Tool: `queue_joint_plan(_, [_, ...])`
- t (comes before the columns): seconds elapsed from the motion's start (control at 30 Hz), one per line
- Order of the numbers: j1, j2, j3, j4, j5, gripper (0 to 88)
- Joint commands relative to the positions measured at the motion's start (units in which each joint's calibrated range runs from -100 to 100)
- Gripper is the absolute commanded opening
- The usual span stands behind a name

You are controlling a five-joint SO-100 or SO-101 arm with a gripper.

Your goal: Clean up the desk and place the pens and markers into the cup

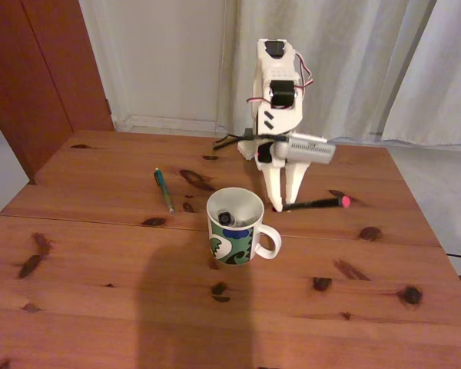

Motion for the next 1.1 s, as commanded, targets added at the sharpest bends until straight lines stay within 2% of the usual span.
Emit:
queue_joint_plan(0.0, [-0.13,-5.79,-0.21,-1.05,-0.12,0.7])
queue_joint_plan(0.23, [0.36,-10.43,-0.12,-1.22,-0.65,0.7])
queue_joint_plan(0.4, [3.49,-11.58,0.42,-2.34,-3.95,0.7])
queue_joint_plan(0.57, [6.47,-11.42,3.39,-9.74,-6.04,0.7])
queue_joint_plan(0.8, [8.96,-10.84,7.90,-18.68,-6.15,0.7])
queue_joint_plan(1.07, [9.76,-10.67,12.14,-20.83,-6.15,0.7])
